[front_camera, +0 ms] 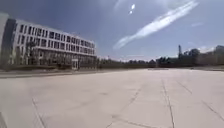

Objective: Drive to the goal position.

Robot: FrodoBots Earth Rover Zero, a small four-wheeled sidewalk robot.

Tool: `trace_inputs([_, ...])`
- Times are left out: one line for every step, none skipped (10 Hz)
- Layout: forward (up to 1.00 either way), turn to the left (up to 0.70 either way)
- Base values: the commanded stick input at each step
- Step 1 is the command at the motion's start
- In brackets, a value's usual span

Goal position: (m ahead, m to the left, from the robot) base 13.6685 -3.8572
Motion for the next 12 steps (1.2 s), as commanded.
trace_inputs([0.70, -0.01])
trace_inputs([0.70, 0.00])
trace_inputs([0.70, 0.00])
trace_inputs([0.70, 0.00])
trace_inputs([0.70, 0.00])
trace_inputs([0.70, -0.01])
trace_inputs([0.70, 0.01])
trace_inputs([0.70, 0.01])
trace_inputs([0.70, 0.01])
trace_inputs([0.70, 0.00])
trace_inputs([0.70, -0.01])
trace_inputs([0.70, -0.01])
